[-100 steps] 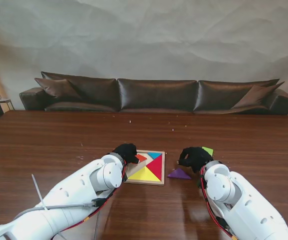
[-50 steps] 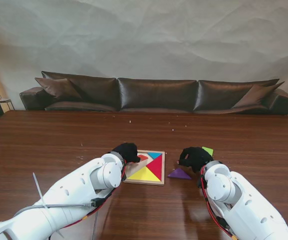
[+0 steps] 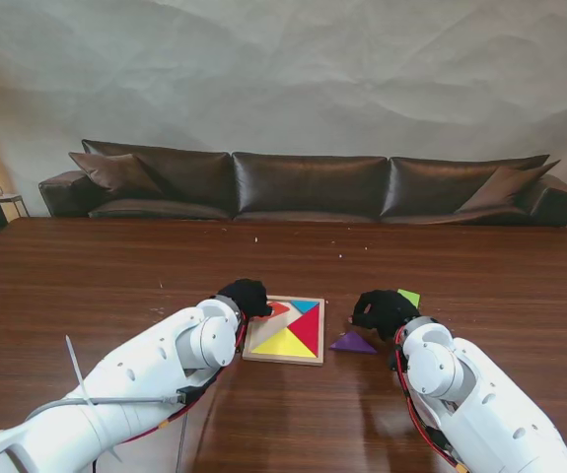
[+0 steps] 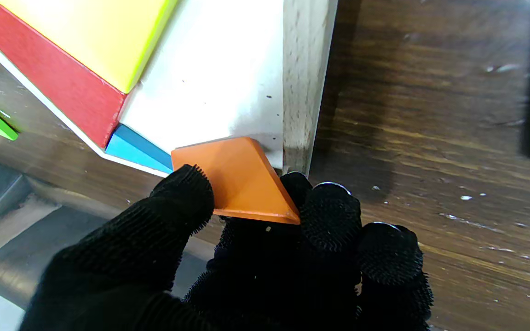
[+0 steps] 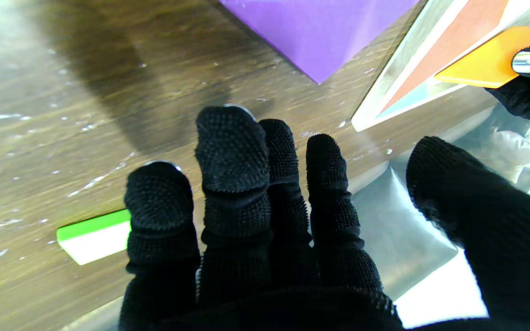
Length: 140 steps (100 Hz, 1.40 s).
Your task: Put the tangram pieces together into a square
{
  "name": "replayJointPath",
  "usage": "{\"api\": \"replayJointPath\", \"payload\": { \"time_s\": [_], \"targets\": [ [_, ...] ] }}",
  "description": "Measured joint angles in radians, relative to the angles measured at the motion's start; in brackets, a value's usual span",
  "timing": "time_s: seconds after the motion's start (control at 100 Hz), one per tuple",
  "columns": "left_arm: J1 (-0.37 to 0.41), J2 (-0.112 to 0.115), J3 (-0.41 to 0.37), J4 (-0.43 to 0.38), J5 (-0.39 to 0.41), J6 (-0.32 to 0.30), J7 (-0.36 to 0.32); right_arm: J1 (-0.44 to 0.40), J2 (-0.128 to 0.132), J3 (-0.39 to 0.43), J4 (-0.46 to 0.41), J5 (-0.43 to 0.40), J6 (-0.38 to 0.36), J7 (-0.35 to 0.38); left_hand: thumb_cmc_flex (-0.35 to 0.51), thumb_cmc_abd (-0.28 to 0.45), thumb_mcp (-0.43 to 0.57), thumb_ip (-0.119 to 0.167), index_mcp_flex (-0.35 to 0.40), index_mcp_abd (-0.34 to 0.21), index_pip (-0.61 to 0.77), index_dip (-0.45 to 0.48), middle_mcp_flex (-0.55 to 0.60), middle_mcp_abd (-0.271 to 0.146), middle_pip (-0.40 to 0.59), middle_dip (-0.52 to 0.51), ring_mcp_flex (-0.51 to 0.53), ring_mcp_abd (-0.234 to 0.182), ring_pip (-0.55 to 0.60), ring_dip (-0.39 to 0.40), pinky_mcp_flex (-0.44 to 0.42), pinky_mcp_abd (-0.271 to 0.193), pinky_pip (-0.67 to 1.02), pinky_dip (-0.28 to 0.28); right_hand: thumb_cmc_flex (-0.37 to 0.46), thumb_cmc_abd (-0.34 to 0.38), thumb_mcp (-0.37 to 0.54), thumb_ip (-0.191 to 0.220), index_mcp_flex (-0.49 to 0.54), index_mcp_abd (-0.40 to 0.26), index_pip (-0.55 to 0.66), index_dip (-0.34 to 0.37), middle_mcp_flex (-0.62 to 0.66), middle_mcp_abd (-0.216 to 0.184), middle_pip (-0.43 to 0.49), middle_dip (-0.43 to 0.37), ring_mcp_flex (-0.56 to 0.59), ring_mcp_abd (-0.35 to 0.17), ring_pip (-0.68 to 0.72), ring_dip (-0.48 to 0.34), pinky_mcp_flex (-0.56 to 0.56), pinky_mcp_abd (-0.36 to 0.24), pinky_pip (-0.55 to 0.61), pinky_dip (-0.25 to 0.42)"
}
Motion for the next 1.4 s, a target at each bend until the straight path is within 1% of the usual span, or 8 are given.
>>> {"api": "replayJointPath", "payload": {
  "time_s": [0.16,0.39,0.74,0.79,0.91,1.12,1.22,1.4],
  "targets": [
    [-0.004,-0.007,-0.012,0.017,-0.047,-0.005,0.003,0.0,0.0,0.0,0.0,-0.001,0.0,0.001,0.028,0.028,-0.106,0.0,0.077,-0.061,0.067,0.014,-0.014,0.0,0.002,-0.002,-0.009,0.0,0.001,0.003,-0.013,0.0,0.0,0.003,0.0,0.0,0.0,0.0,0.0,0.0,0.0,0.0,0.0,0.0,0.0,0.0,0.0,0.0,0.0,0.0,0.0,0.0,0.0,0.0],
    [-0.016,0.0,0.004,0.019,0.01,-0.018,-0.011,0.002,0.0,0.0,0.003,0.0,0.0,0.001,0.025,0.028,-0.107,0.0,0.077,-0.129,-0.067,-0.091,-0.018,0.001,0.0,-0.002,-0.01,0.0,0.01,0.011,-0.017,-0.001,-0.001,0.016,0.0,0.0,0.0,0.0,0.0,0.0,0.0,0.0,0.0,0.0,0.0,0.0,0.0,0.0,0.0,0.0,0.0,0.0,0.0,0.0],
    [-0.034,0.014,0.024,0.018,0.036,-0.026,-0.037,0.003,-0.001,0.0,0.008,0.002,-0.001,-0.002,-0.009,0.055,-0.102,0.001,0.083,-0.187,-0.111,-0.156,-0.029,0.004,-0.019,-0.004,-0.038,0.001,0.011,0.011,-0.045,-0.001,-0.015,0.026,0.0,0.0,0.0,0.0,0.0,0.0,0.0,0.0,0.0,0.0,0.0,0.0,0.0,0.0,0.0,0.0,0.0,0.0,0.0,0.0],
    [-0.037,0.019,0.028,0.012,0.041,-0.026,-0.055,0.004,-0.001,0.0,0.008,0.002,-0.001,-0.002,-0.053,0.067,-0.075,0.041,0.048,-0.201,-0.175,-0.206,-0.032,0.007,-0.027,-0.005,-0.054,0.001,0.011,0.012,-0.052,-0.004,-0.018,0.028,0.0,0.0,0.0,0.0,0.0,0.0,0.0,0.0,0.0,0.0,0.0,0.0,0.0,0.0,0.0,0.0,0.0,0.0,0.0,0.0],
    [-0.044,0.031,0.044,0.003,0.072,-0.029,-0.077,0.004,-0.001,0.0,0.009,0.003,-0.001,-0.002,-0.085,0.064,-0.058,0.042,-0.001,-0.209,-0.246,-0.268,-0.041,0.008,-0.032,-0.014,-0.055,0.001,0.011,0.013,-0.061,-0.012,-0.027,0.028,0.0,0.0,0.0,0.0,0.0,0.001,0.0,0.0,0.0,0.0,0.0,0.0,0.0,0.0,0.0,0.0,0.0,0.0,0.0,0.0],
    [-0.051,0.041,0.063,0.002,0.109,-0.041,-0.077,0.005,-0.001,-0.001,0.011,0.005,-0.002,-0.003,-0.085,0.064,-0.059,0.042,-0.014,-0.219,-0.252,-0.289,-0.041,0.008,-0.043,-0.015,-0.061,0.001,0.011,0.013,-0.062,-0.02,-0.027,0.028,0.0,0.0,0.0,0.0,0.0,0.003,0.0,0.0,0.0,0.0,0.0,0.0,0.0,0.0,0.0,0.0,0.0,0.0,0.0,0.0],
    [-0.052,0.042,0.065,0.002,0.115,-0.042,-0.077,0.005,-0.001,-0.001,0.012,0.006,-0.003,-0.003,-0.085,0.064,-0.059,0.042,-0.035,-0.186,-0.266,-0.307,-0.043,0.008,-0.043,-0.016,-0.062,0.0,0.011,0.013,-0.063,-0.02,-0.028,0.028,0.0,0.0,0.0,0.0,0.0,0.003,0.0,0.0,0.0,0.0,0.0,0.0,0.0,0.0,0.0,0.0,0.0,0.0,0.0,0.0],
    [-0.052,0.045,0.065,0.003,0.123,-0.048,-0.078,0.006,-0.002,-0.001,0.014,0.007,-0.004,-0.002,-0.117,0.072,-0.06,0.042,-0.036,-0.186,-0.27,-0.312,-0.044,0.008,-0.044,-0.017,-0.063,0.0,0.011,0.013,-0.066,-0.02,-0.028,0.028,0.0,0.0,0.0,0.0,0.0,0.003,0.0,0.0,0.0,0.0,0.0,0.0,0.0,0.0,0.0,0.0,0.0,0.0,0.0,0.0]
  ]
}}
